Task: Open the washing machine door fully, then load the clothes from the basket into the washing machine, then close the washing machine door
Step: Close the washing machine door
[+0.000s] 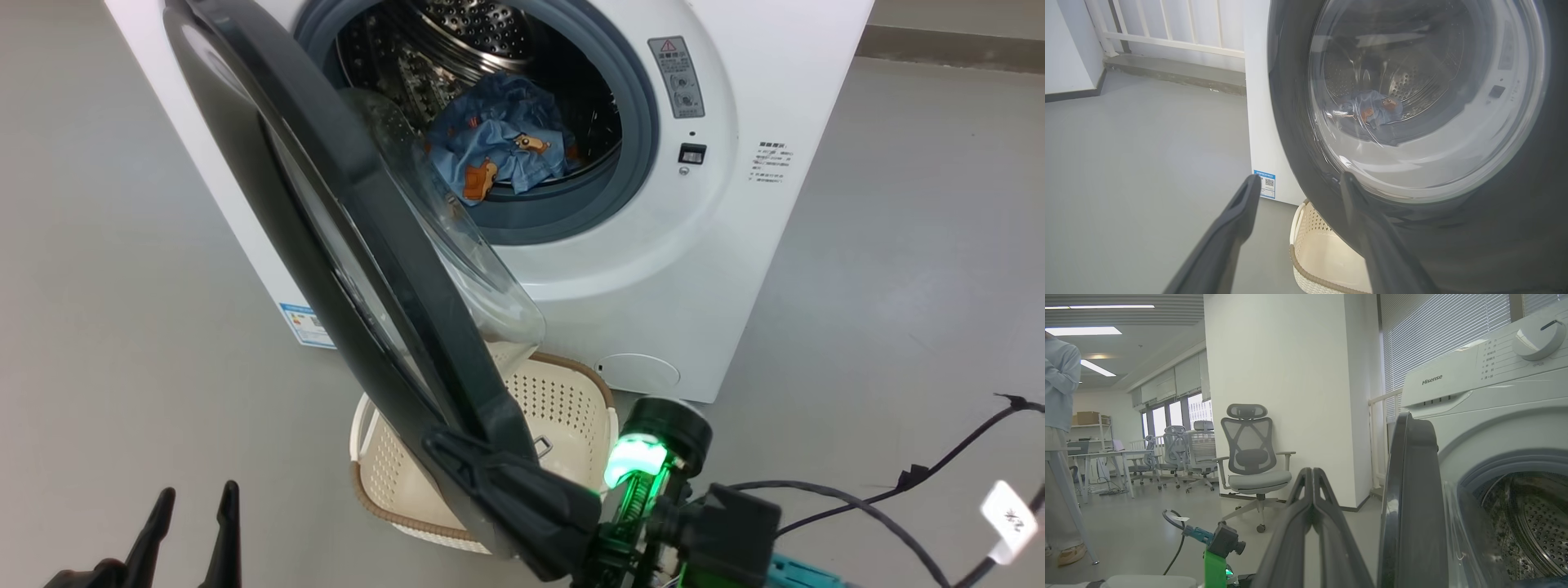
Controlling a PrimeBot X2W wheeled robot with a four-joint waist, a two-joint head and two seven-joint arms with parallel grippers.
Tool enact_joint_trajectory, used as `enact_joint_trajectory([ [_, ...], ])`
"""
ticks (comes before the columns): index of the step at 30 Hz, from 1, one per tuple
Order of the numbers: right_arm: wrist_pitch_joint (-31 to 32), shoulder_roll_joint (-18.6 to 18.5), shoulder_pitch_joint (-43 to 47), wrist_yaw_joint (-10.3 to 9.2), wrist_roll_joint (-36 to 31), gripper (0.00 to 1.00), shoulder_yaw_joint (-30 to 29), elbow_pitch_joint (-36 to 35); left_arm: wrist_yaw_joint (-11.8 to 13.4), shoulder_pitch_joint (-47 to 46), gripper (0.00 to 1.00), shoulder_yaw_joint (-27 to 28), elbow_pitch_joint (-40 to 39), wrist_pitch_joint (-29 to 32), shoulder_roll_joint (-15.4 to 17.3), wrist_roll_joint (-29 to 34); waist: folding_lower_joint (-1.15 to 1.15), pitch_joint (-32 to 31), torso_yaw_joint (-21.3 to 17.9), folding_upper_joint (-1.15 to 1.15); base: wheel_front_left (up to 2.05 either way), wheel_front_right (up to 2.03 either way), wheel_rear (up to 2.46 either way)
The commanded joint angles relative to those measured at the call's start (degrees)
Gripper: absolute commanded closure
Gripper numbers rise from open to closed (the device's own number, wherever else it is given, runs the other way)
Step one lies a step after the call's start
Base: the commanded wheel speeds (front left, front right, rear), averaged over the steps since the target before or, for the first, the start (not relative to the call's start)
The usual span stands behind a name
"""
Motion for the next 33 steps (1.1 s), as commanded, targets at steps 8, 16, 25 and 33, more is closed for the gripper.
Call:
enact_joint_trajectory([
  [8,-0.3,-0.5,0.0,0.07,3.1,1.00,4.1,3.3,-0.1,-1.0,0.00,3.1,-1.2,-0.4,1.1,0.0,0.00,0.7,0.1,0.00,0.00,0.00,0.00],
  [16,-0.3,-2.4,-0.3,0.07,5.1,1.00,9.0,9.4,-0.1,-1.4,0.00,3.5,-1.2,-0.4,0.8,-0.2,0.00,1.8,0.1,0.00,0.00,0.00,0.00],
  [25,-0.3,-3.3,0.0,0.07,6.8,1.00,11.4,16.2,-0.1,-2.0,0.00,3.5,-1.2,-0.4,0.6,-0.4,0.00,2.8,0.2,0.00,0.00,0.00,0.00],
  [33,-0.3,-3.8,0.1,0.07,9.3,1.00,13.8,22.2,-0.1,-2.4,0.00,3.3,-1.1,-0.4,0.6,-0.5,0.00,3.5,0.0,0.00,0.00,0.00,0.00],
])
